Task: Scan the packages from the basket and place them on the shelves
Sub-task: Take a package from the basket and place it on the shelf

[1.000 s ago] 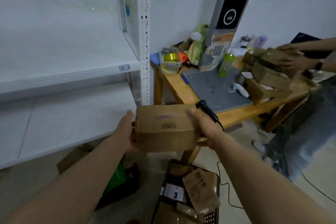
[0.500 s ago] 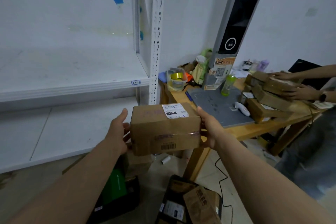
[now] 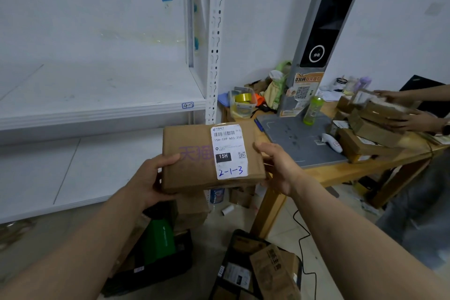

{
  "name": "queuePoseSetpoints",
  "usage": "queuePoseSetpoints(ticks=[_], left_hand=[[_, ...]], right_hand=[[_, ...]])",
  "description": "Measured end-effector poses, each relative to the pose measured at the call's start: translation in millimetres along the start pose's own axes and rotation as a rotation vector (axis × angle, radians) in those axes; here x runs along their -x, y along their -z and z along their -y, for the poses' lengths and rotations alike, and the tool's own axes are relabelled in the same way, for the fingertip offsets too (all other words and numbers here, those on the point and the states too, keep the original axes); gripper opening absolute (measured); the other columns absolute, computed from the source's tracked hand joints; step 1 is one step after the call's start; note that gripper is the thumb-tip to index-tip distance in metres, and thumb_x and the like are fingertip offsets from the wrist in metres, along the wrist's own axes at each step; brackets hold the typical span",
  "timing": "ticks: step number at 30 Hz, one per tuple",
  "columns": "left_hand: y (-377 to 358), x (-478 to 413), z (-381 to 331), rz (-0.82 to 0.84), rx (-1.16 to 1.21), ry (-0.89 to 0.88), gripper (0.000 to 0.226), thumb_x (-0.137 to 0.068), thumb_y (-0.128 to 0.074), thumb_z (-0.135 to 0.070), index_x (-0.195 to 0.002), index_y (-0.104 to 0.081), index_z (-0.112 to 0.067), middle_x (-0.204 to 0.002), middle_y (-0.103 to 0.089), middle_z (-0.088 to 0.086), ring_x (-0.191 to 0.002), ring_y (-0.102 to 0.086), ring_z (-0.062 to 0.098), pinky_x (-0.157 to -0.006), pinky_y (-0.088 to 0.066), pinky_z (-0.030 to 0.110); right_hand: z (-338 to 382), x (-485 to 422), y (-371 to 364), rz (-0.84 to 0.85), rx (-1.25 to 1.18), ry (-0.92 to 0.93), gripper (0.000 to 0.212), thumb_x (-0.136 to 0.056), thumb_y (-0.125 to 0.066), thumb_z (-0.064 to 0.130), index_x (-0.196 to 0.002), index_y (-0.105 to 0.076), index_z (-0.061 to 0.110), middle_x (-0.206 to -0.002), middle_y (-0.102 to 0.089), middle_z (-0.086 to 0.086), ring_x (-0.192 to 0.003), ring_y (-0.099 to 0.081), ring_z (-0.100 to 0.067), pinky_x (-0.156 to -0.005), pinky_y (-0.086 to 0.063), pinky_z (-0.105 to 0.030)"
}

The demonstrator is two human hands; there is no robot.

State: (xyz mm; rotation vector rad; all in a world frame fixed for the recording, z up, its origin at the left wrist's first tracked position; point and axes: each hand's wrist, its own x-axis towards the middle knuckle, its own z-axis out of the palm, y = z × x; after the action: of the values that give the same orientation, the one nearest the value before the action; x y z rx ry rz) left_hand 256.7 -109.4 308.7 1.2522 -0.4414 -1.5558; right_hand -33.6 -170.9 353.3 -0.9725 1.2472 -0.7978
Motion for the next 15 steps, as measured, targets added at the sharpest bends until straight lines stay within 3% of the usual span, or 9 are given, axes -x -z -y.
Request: queuePoseSetpoints(ticks=[3, 5, 8, 10, 12, 15], left_hand=[[-0.3, 4.9, -10.7, 0.100, -0.087, -0.036, 0.061, -0.060, -0.085, -0.023, -0.119, -0.069, -0.022, -0.123, -0.067, 0.014, -0.098, -0.071, 0.031, -0.068, -0.059, 0.046], [-2.3, 5.1, -17.6, 0.187, -0.144, -0.052, 0.062, -0.059, -0.087, -0.022, -0.117, -0.068, -0.019, -0.113, -0.072, 0.013, -0.082, -0.076, 0.026, -0.060, -0.059, 0.041], [0.2, -7.4, -22.7, 0.270, -0.207, -0.001, 0.095, -0.029, -0.101, -0.038, -0.116, -0.070, -0.014, -0.110, -0.074, 0.015, -0.087, -0.075, 0.030, -0.067, -0.060, 0.045], [-0.5, -20.5, -21.5, 0.284, -0.258, 0.038, 0.103, -0.027, -0.102, -0.043, -0.120, -0.068, -0.014, -0.115, -0.073, 0.016, -0.099, -0.072, 0.035, -0.082, -0.057, 0.048], [-6.0, -35.7, -18.0, 0.278, -0.296, 0.041, 0.108, -0.029, -0.102, -0.041, -0.127, -0.063, -0.017, -0.119, -0.072, 0.017, -0.105, -0.070, 0.036, -0.087, -0.054, 0.049], [-10.9, -65.7, -9.9, 0.217, -0.304, 0.042, 0.113, -0.031, -0.102, -0.038, -0.133, -0.056, -0.023, -0.120, -0.071, 0.016, -0.107, -0.070, 0.036, -0.086, -0.056, 0.052]], right_hand=[[-9.7, -12.4, -1.5, 0.144, -0.033, -0.023, 0.084, -0.068, -0.088, 0.051, -0.139, -0.047, 0.032, -0.122, -0.070, -0.009, -0.109, -0.069, -0.032, -0.087, -0.058, -0.052], [-17.2, -22.1, -2.5, 0.225, -0.102, -0.021, 0.095, -0.063, -0.092, 0.043, -0.144, -0.043, 0.032, -0.125, -0.071, -0.011, -0.113, -0.069, -0.036, -0.095, -0.055, -0.058], [-22.6, -31.3, 0.6, 0.253, -0.117, -0.010, 0.087, -0.068, -0.089, 0.036, -0.143, -0.044, 0.033, -0.124, -0.071, -0.012, -0.114, -0.068, -0.035, -0.098, -0.053, -0.060], [-24.0, -38.5, 4.2, 0.280, -0.113, -0.007, 0.070, -0.077, -0.084, 0.030, -0.137, -0.049, 0.034, -0.123, -0.072, -0.012, -0.113, -0.068, -0.035, -0.095, -0.054, -0.059], [-22.9, -45.9, 6.0, 0.276, -0.104, -0.015, 0.058, -0.081, -0.078, 0.026, -0.131, -0.052, 0.035, -0.120, -0.073, -0.012, -0.111, -0.069, -0.035, -0.092, -0.056, -0.056], [-26.1, -73.0, 12.1, 0.221, -0.057, -0.080, 0.063, -0.077, -0.082, 0.030, -0.132, -0.051, 0.036, -0.118, -0.074, -0.011, -0.109, -0.070, -0.034, -0.089, -0.058, -0.054]])
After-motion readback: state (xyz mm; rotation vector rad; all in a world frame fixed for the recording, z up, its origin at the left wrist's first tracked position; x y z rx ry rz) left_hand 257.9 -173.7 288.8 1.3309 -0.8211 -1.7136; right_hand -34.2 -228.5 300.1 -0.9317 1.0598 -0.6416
